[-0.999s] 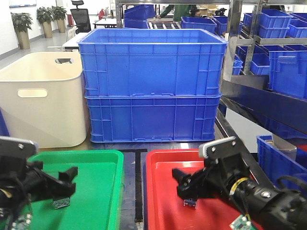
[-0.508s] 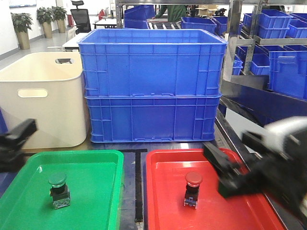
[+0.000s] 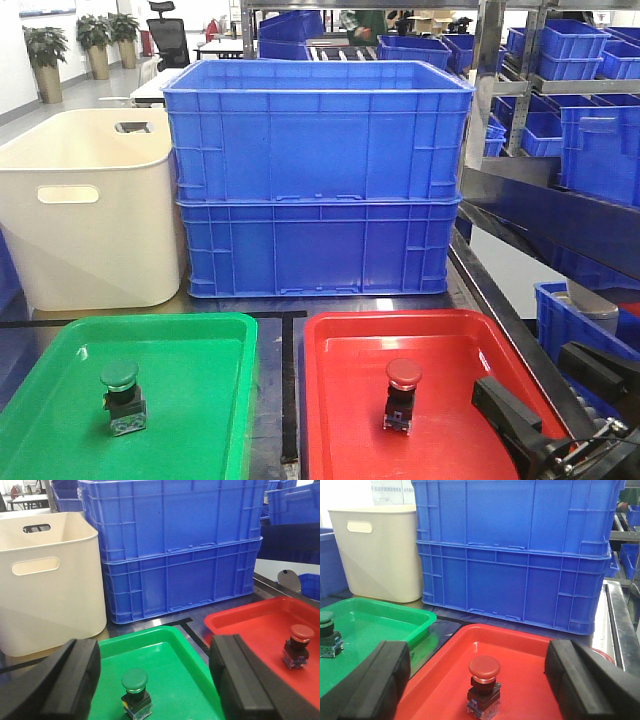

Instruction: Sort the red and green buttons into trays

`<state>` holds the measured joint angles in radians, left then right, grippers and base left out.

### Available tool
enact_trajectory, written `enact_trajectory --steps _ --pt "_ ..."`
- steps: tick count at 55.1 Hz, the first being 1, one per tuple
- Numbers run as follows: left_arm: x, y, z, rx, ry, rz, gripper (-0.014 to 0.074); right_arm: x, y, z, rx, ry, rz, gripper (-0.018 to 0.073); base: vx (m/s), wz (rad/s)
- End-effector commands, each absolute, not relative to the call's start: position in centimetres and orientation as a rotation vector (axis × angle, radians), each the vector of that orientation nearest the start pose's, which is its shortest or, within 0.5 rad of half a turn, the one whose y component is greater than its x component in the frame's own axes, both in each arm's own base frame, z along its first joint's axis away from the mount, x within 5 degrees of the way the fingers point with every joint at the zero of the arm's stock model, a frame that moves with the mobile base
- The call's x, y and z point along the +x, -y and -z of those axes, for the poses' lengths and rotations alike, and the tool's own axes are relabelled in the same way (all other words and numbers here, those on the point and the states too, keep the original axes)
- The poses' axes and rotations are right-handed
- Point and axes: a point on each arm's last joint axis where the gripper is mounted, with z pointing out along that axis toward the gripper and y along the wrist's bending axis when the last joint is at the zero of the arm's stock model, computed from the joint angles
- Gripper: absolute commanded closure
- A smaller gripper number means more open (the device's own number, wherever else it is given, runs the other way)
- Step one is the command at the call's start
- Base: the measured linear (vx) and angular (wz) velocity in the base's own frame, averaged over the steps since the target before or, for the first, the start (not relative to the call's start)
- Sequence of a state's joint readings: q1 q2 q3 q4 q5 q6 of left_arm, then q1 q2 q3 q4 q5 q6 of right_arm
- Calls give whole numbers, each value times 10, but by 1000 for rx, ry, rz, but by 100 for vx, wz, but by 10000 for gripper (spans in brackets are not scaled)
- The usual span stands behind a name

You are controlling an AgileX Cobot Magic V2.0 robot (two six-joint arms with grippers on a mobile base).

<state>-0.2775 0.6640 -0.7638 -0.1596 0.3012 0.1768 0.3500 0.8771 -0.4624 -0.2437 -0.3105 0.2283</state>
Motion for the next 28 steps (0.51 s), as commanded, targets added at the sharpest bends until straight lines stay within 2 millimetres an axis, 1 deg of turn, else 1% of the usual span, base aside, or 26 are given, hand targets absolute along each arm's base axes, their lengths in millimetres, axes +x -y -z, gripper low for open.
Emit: enact_trajectory --steps 1,13,18,21,25,28 --pt "126 40 -403 266 -1560 237 31 170 -70 -321 -330 -1454 -347 -35 0 0" --pt "126 40 -403 267 -1559 235 31 170 -70 -321 -330 -1454 -347 -35 0 0" --pt "125 39 -400 291 -1547 192 45 170 -70 -321 -330 -1454 -347 -35 0 0" --pt "122 37 -394 299 -1544 175 62 170 -70 -321 -330 -1454 -347 -35 0 0" --pt "112 31 -383 265 -1508 162 113 170 -70 -321 -330 -1454 -347 -35 0 0" --pt "104 24 -368 222 -1466 129 166 170 -70 -321 -330 -1454 -347 -35 0 0"
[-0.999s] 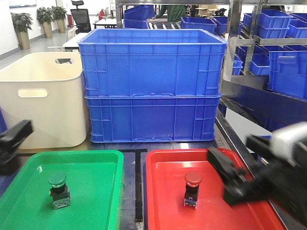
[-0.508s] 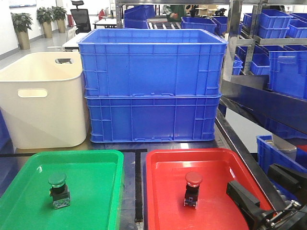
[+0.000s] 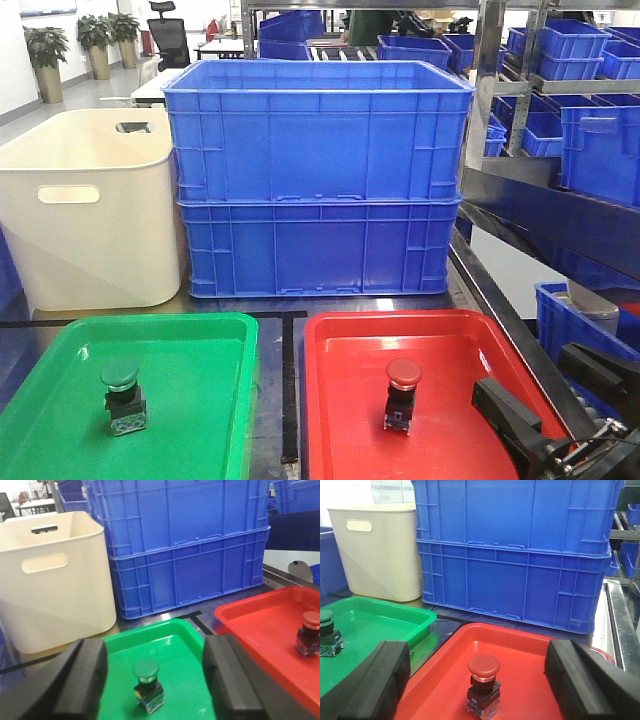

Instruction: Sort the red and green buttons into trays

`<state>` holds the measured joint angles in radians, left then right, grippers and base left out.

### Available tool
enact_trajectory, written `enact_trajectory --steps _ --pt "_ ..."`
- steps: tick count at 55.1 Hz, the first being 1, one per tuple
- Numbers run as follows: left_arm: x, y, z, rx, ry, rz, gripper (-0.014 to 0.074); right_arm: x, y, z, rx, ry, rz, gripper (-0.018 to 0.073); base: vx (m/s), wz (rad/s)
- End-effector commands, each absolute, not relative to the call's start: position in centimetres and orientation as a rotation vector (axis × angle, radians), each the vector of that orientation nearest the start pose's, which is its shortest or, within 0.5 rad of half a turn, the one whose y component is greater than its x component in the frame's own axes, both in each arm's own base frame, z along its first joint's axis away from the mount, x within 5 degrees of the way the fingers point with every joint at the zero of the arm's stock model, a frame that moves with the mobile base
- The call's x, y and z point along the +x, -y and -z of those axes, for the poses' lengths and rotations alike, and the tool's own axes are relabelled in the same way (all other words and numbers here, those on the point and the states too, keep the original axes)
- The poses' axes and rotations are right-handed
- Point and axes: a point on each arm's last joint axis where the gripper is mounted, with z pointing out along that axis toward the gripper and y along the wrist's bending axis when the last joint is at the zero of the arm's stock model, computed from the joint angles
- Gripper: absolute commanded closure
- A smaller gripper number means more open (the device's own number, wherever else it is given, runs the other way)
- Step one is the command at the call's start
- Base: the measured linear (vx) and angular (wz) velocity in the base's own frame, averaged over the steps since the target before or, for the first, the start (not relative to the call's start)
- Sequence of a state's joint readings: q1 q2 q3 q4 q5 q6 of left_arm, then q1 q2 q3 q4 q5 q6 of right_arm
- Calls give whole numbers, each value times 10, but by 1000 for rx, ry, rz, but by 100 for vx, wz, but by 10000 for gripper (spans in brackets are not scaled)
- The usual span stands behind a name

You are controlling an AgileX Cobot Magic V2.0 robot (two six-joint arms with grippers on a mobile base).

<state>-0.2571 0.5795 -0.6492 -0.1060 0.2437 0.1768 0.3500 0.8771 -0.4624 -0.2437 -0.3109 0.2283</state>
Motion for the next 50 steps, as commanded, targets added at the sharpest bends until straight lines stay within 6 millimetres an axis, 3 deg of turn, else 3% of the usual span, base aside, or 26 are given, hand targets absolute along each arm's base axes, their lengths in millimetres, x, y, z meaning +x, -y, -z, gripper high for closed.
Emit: enact_trajectory --steps 1,7,17,21,30,50 --pt "100 21 -363 205 -1448 115 188 170 -70 -321 -330 -1454 -347 -35 0 0" --pt "83 7 -322 101 -1348 12 360 170 -70 -321 -330 -1454 -347 -35 0 0" --pt "63 -2 -250 24 -1345 -79 598 170 -70 -321 -330 -1454 -347 -35 0 0" --pt "58 -3 -223 -10 -1356 -47 605 170 -70 -321 -330 -1454 -347 -35 0 0" --pt "55 -1 -209 8 -1519 -28 603 170 -70 -321 -330 -1453 -347 -35 0 0" --pt "55 -1 -210 12 -1509 -34 603 170 -70 -321 -330 -1453 -347 -35 0 0"
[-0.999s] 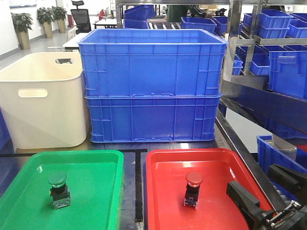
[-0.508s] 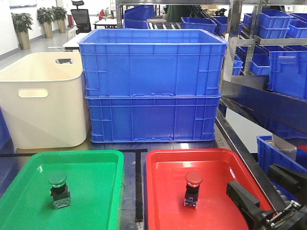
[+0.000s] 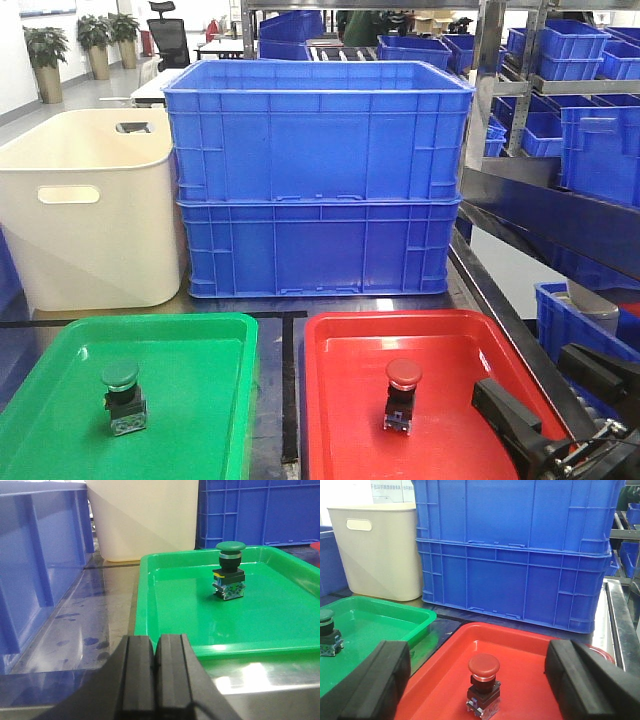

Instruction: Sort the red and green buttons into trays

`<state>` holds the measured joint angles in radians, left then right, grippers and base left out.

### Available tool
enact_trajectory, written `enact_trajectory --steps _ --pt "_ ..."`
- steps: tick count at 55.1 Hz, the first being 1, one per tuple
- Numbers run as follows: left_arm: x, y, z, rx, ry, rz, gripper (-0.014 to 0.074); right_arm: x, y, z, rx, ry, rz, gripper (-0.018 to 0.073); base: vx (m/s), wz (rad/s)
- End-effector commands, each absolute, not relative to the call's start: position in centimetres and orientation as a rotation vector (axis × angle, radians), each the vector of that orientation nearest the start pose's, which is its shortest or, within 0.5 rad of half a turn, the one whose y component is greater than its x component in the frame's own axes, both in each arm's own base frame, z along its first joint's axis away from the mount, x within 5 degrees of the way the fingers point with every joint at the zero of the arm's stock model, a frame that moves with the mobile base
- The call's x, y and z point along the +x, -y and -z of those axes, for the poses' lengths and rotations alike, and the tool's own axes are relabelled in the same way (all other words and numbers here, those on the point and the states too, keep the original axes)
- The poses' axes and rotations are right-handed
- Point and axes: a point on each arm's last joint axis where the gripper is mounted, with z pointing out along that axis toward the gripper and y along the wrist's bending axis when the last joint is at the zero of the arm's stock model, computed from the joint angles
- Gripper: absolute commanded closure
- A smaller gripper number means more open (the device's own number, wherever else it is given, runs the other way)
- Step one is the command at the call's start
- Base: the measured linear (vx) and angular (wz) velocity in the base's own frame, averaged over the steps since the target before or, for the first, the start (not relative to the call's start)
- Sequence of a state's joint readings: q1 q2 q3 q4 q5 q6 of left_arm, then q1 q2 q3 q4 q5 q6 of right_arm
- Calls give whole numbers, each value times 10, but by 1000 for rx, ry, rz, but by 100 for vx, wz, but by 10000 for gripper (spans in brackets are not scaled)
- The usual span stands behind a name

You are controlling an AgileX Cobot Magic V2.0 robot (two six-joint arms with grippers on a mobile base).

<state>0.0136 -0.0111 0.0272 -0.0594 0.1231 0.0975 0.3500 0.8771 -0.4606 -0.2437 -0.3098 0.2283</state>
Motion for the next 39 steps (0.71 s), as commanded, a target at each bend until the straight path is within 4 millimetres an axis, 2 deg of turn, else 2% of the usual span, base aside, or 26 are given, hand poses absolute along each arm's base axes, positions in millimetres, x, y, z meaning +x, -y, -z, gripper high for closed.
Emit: enact_trajectory --steps 1,39 --pt "55 -1 -210 12 -1509 -34 603 170 -70 -321 -330 -1453 -347 -35 0 0" --pt "55 -1 -210 12 -1508 -34 603 170 -70 -321 -330 -1457 -346 -35 0 0"
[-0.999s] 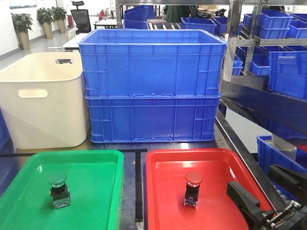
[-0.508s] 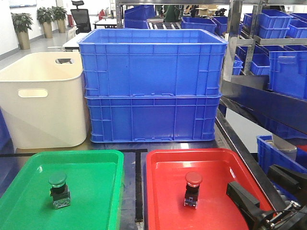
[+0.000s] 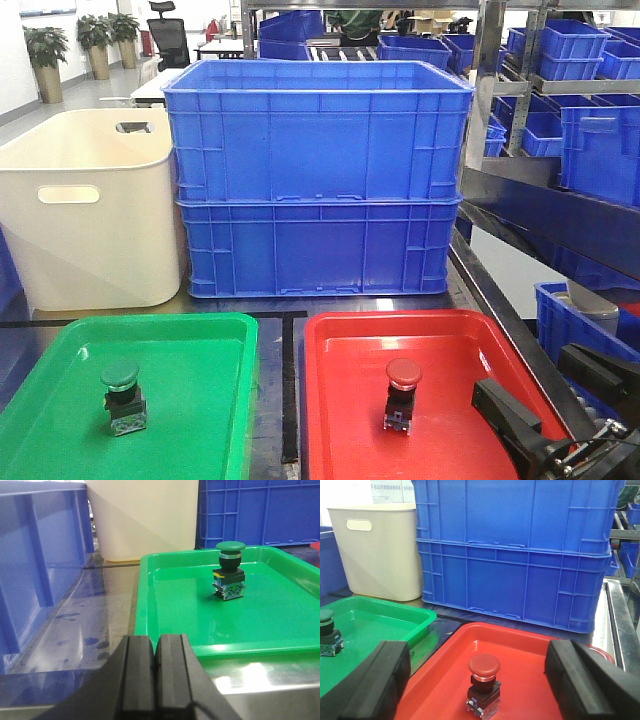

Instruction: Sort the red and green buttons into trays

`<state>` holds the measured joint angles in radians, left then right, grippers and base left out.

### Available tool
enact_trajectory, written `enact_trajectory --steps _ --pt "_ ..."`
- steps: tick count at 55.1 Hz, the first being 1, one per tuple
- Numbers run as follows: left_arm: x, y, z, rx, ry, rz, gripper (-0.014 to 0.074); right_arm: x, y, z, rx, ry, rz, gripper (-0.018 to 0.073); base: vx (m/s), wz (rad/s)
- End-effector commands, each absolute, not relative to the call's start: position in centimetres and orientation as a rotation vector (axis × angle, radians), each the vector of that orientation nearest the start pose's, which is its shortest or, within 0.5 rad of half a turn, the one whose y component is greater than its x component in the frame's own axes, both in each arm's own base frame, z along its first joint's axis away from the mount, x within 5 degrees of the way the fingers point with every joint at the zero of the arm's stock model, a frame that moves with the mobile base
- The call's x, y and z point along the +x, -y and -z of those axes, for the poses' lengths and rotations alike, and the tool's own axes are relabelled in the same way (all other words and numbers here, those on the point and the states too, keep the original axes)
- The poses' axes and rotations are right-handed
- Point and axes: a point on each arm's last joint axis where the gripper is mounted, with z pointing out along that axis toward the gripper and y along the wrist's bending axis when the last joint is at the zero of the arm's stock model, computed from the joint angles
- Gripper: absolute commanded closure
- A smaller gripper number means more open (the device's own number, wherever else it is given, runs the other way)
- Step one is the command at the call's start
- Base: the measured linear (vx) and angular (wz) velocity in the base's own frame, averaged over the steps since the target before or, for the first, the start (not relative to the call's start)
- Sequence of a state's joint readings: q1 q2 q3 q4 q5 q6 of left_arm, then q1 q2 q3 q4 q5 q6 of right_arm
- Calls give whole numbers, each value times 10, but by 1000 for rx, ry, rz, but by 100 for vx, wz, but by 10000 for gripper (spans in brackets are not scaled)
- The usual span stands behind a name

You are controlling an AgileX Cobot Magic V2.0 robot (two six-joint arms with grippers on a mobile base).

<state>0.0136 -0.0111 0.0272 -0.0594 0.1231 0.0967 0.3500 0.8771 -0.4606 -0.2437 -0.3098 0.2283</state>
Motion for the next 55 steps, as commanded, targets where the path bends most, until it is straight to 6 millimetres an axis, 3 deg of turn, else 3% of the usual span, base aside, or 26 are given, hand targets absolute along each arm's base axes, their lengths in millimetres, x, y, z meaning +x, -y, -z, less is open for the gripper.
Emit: enact_trajectory --steps 1,9,19,25,39,41,47,55 --pt "55 -1 -210 12 -1508 -34 603 170 -70 -321 -330 -1457 -346 -35 0 0" --pt "55 -1 -210 12 -1508 -34 603 164 -67 -323 -339 -1462 -322 -27 0 0" --pt "55 -1 -210 12 -1508 -34 603 138 -53 -330 -377 -1493 -205 44 0 0" --pt "55 -1 -210 12 -1508 -34 603 120 -41 -331 -380 -1526 -129 162 0 0" --pt "55 -1 -210 12 -1508 -34 603 85 -7 -333 -185 -1576 43 533 0 0" --pt "55 -1 -210 12 -1508 -34 603 81 -5 -331 -165 -1570 61 577 0 0" --pt "55 -1 -210 12 -1508 -34 603 71 -2 -312 -129 -1516 93 574 0 0" --pt "55 -1 -210 12 -1508 -34 603 63 -2 -268 -120 -1470 87 573 0 0"
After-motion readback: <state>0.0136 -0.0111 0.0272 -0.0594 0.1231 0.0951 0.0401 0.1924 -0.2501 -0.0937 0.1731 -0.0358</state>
